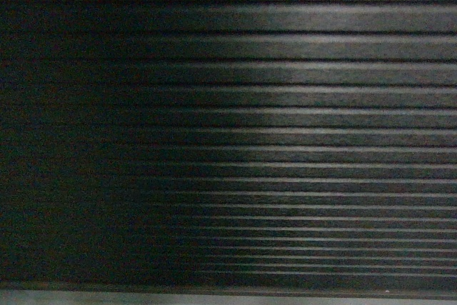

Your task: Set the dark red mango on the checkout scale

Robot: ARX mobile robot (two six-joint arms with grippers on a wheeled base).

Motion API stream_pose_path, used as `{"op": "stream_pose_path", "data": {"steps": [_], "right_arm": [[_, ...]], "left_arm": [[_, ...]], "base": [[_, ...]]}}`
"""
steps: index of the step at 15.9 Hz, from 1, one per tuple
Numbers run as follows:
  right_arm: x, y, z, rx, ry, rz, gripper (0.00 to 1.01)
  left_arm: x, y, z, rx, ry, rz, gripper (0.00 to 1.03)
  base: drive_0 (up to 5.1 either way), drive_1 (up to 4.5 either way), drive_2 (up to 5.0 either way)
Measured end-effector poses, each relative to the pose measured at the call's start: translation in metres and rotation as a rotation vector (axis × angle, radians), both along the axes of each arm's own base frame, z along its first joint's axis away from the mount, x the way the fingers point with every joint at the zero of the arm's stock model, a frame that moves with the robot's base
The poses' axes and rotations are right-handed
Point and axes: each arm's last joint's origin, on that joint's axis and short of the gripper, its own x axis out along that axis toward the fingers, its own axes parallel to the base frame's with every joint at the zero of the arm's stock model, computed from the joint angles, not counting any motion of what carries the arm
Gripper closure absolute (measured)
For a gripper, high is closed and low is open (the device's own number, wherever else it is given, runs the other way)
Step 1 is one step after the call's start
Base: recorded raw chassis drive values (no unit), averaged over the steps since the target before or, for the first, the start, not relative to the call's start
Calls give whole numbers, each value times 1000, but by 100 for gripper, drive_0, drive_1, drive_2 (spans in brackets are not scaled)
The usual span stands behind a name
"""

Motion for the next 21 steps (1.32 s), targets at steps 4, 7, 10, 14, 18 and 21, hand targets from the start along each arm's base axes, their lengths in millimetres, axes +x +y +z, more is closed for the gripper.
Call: {"op": "stream_pose_path", "data": {"steps": [4, 7, 10, 14, 18, 21], "right_arm": [[0, 0, 0, 0, -3, -1, 3], [0, 0, 0, 1, -2, -1, 3], [0, 0, 0, 0, -2, 0, 3], [0, 0, 0, 0, -2, -1, 3], [0, 0, 0, 2, -2, -1, 3], [0, 0, 0, 1, -3, -1, 3]], "left_arm": [[0, 0, 0, 0, -2, -2, 5], [0, 0, 0, 0, -2, -1, 5], [0, 0, 0, 1, -3, -1, 5], [0, 0, 0, 0, -3, -1, 5], [0, 0, 0, 0, -3, -2, 5], [0, 0, 0, 0, -2, -2, 5]], "base": [[0, 0, 0], [0, 0, 0], [0, 0, 0], [0, 0, 0], [0, 0, 0], [0, 0, 0]]}}
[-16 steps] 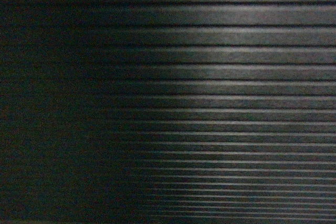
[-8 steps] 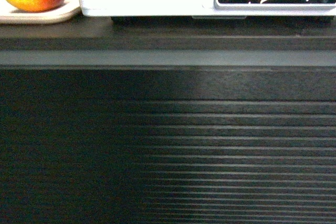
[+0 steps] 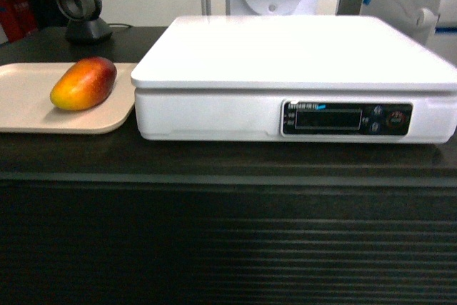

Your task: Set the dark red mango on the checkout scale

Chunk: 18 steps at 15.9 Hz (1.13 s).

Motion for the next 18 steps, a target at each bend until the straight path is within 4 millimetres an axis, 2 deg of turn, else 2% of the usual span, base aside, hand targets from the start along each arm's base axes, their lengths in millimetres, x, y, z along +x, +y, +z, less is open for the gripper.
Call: {"op": "stream_pose_path", "data": {"steps": [18], "right_arm": [[0, 0, 0, -1, 0, 0, 3]], "left_arm": [[0, 0, 0, 0, 0, 0, 5]], "base": [[0, 0, 0]]}}
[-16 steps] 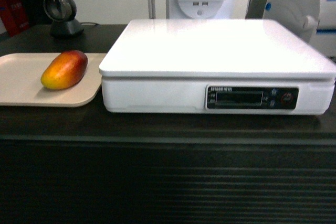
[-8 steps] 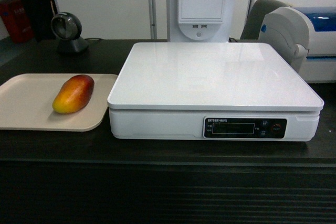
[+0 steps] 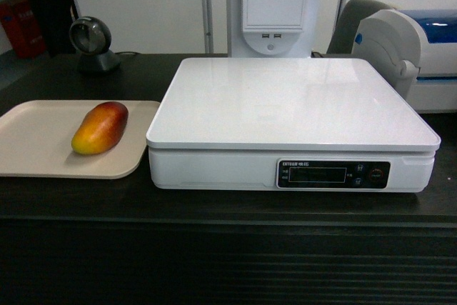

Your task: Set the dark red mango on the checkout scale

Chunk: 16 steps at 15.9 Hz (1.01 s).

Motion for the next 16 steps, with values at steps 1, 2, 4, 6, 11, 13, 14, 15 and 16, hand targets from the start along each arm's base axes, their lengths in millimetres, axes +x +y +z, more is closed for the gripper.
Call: {"op": "stream_pose_path", "data": {"steps": [1, 2, 4, 6, 11, 13, 14, 15, 16], "right_arm": [[0, 0, 0, 0, 0, 0, 3], [0, 0, 0, 0, 0, 0, 3], [0, 0, 0, 0, 0, 0, 3], [0, 0, 0, 0, 0, 0, 3], [0, 0, 0, 0, 0, 0, 3], [0, 0, 0, 0, 0, 0, 3], [0, 0, 0, 0, 0, 0, 3], [0, 0, 0, 0, 1, 0, 3], [0, 0, 0, 0, 0, 0, 3]], "left_arm": [[0, 0, 0, 0, 0, 0, 5], [0, 0, 0, 0, 0, 0, 5], [0, 0, 0, 0, 0, 0, 5], [0, 0, 0, 0, 0, 0, 5], [17, -12, 20, 36, 163, 49, 5], [32, -18, 33, 37, 121, 42, 5], [42, -20, 35, 37, 122, 31, 5], [55, -20, 35, 40, 126, 11, 5], [70, -19, 38, 36, 128, 2, 5]], "base": [[0, 0, 0], [0, 0, 0], [0, 0, 0], [0, 0, 0], [0, 0, 0], [0, 0, 0], [0, 0, 0], [0, 0, 0], [0, 0, 0]]}}
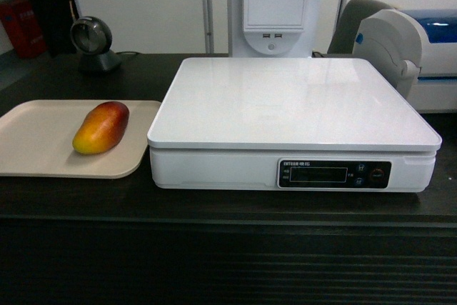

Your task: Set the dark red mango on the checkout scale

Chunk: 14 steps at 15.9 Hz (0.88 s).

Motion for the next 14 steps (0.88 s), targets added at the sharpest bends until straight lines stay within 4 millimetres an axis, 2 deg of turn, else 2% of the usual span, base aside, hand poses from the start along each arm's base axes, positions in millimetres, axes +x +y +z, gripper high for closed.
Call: {"op": "stream_pose_path", "data": {"steps": [2, 4, 6, 8, 10, 11, 14], "right_arm": [[0, 0, 0, 0, 0, 0, 3], [0, 0, 0, 0, 0, 0, 3], [0, 0, 0, 0, 0, 0, 3], [0, 0, 0, 0, 0, 0, 3], [0, 0, 0, 0, 0, 0, 3], [0, 0, 0, 0, 0, 0, 3], [0, 0, 0, 0, 0, 0, 3]], "left_arm": [[41, 7, 9, -14, 12, -46, 5], [87, 16, 7, -29, 87, -107, 5], [141, 27, -9, -12, 197, -118, 5], [184, 34, -35, -11, 320, -137, 5], [219, 37, -63, -5, 431, -163, 5], [230, 38, -71, -10, 462, -174, 5], [258, 38, -77, 18, 488, -191, 5]], "base": [[0, 0, 0], [0, 0, 0], [0, 0, 0], [0, 0, 0], [0, 0, 0], [0, 0, 0], [0, 0, 0]]}}
